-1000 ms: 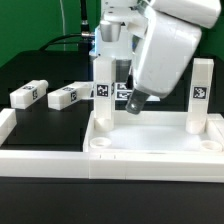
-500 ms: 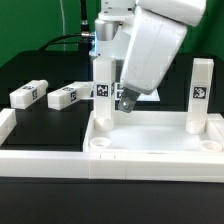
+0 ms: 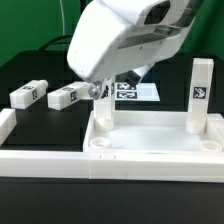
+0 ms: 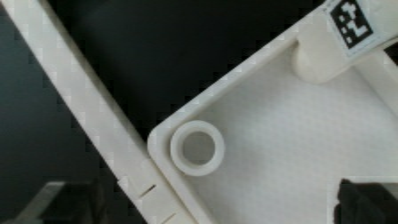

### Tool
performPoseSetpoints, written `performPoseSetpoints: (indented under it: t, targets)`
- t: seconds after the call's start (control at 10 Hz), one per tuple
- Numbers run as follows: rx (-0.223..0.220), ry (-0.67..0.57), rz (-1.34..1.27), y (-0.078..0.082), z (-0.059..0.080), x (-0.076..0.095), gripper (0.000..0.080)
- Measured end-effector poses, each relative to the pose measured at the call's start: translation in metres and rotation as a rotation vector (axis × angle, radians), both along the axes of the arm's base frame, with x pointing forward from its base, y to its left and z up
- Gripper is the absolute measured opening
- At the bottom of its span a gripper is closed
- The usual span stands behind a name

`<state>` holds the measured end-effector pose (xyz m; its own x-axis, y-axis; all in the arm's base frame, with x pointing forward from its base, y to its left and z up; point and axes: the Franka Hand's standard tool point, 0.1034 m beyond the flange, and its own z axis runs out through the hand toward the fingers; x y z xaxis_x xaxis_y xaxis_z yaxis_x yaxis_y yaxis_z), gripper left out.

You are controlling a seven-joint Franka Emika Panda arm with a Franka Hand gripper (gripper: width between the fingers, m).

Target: Assemble desk

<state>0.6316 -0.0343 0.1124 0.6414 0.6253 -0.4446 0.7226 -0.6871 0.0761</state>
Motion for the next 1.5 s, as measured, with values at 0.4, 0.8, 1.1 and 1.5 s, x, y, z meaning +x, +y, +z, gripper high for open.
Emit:
performPoseSetpoints:
  t: [0.4, 0.8, 1.1, 1.5]
  targets:
    - [-0.051, -0.075, -0.189, -0.002, -0.001, -0.001, 0.0649]
    - [0.106, -0.031, -0.474, -0.09, -0.005, -0.036, 0.0649]
    - [0.104, -0.025, -0.496, -0.102, -0.011, -0.043, 0.0649]
    - [0.069, 0.008, -0.638, -0.128, -0.015, -0.066, 0.0649]
